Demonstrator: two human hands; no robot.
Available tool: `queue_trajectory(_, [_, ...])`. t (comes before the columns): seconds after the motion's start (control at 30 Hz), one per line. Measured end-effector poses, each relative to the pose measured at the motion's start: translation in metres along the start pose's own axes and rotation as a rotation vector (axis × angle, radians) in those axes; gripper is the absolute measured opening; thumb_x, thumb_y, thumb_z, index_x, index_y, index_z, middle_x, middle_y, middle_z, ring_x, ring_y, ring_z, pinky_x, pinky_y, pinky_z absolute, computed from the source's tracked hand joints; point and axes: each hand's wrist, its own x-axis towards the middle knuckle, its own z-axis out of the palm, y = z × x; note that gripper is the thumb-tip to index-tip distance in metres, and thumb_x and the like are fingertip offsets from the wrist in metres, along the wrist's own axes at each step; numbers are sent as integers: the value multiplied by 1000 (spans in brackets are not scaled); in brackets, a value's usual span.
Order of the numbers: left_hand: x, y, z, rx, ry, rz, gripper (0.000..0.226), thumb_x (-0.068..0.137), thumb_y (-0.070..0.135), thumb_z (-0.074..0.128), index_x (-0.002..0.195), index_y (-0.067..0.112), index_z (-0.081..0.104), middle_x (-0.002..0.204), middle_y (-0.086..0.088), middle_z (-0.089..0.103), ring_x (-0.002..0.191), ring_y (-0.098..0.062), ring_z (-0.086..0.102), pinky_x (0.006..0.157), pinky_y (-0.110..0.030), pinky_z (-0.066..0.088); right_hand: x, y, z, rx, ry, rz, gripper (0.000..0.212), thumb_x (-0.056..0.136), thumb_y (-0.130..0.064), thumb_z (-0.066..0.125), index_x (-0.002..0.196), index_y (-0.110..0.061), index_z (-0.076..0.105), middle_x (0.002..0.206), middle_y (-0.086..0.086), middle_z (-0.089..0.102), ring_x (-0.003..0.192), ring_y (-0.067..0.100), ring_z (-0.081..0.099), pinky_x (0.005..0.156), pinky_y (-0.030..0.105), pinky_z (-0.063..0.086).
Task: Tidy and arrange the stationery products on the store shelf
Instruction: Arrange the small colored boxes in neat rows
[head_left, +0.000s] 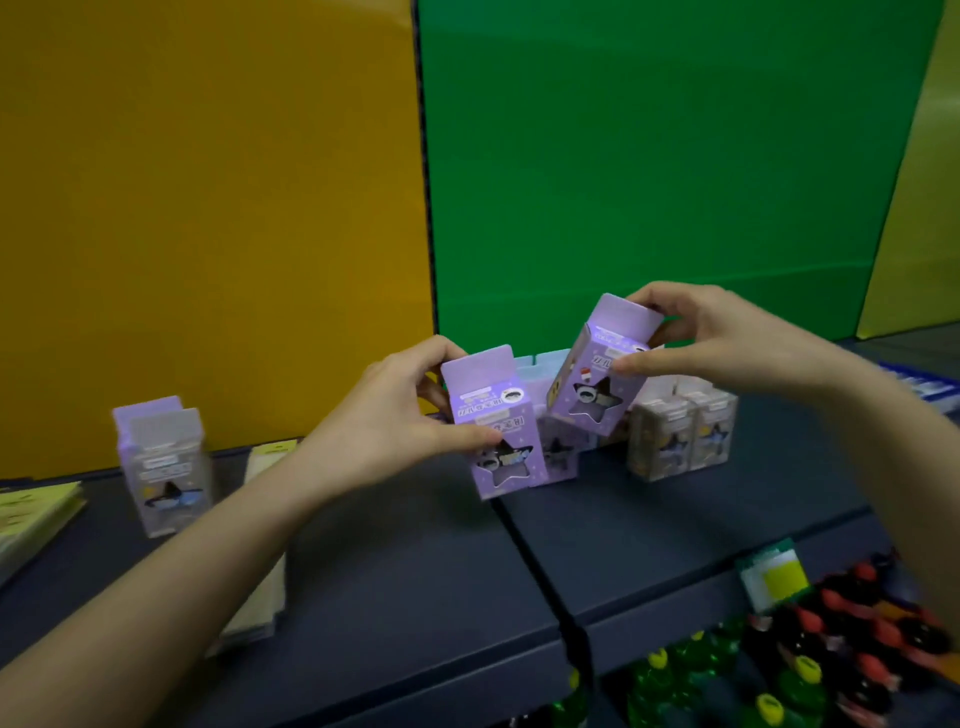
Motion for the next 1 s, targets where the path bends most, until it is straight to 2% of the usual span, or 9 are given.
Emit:
queue_trajectory(0.1, [10,7,29,13,24,-42,48,56,23,85,94,16,57,86,5,68,83,-25,65,78,-52,55,12,20,-20,8,-17,-85,32,70,-19,76,97,-17,59,102,3,69,98,20,66,87,34,51])
queue_trajectory(0.23, [18,9,60,48,46,-116,44,57,17,84,92,16,56,80,5,69,81,-25,69,79,-51,55,29,43,-37,-11,-62,-158,30,69,-22,77,92,-21,58,100,-1,70,89,25,66,89,42,53])
queue_trajectory(0.33, [21,8,74,93,27,-154,39,61,15,81,92,19,58,83,2,69,79,-18,69,76,-44,57,41,55,-41,-21,-105,-185,34,69,-23,78,96,-17,59,98,0,71,92,25,67,90,44,52])
queue_trajectory(0.47, [26,3,84,108,25,-209,42,61,13,82,96,15,59,90,-10,69,77,-18,69,70,-30,59,54,66,-39,-8,-138,-203,36,69,-23,78,99,-16,58,101,2,71,93,27,66,91,48,50])
queue_trajectory(0.53, [28,0,87,113,27,-221,44,60,14,82,96,14,58,87,-8,66,73,-14,67,63,-19,56,58,70,-38,-8,-146,-215,36,70,-23,78,99,-17,58,101,2,71,94,27,66,91,47,50])
queue_trajectory(0.6, [29,-2,89,113,34,-227,46,59,15,83,97,14,57,82,0,64,69,-8,63,60,-16,53,60,73,-37,-3,-155,-218,35,70,-21,78,98,-16,58,100,2,70,93,25,66,91,43,50])
queue_trajectory(0.77, [30,-9,93,134,104,-194,52,57,18,84,99,14,54,87,-8,65,73,-19,64,67,-29,58,65,75,-35,-67,-236,-217,39,70,-22,78,102,-14,59,102,-1,70,95,21,66,90,38,51])
queue_trajectory(0.93, [30,-12,96,247,168,-128,51,56,25,84,97,19,55,89,0,60,75,-21,61,66,-31,57,72,75,-34,-145,-294,-208,40,69,-26,79,101,-16,57,101,-2,68,89,26,66,79,40,51])
queue_trajectory(1.0, [31,-11,96,295,174,-121,53,57,28,84,99,20,54,87,4,58,75,-21,60,65,-30,55,73,73,-37,-176,-313,-217,40,68,-26,79,100,-15,57,100,-1,68,88,27,67,79,41,52])
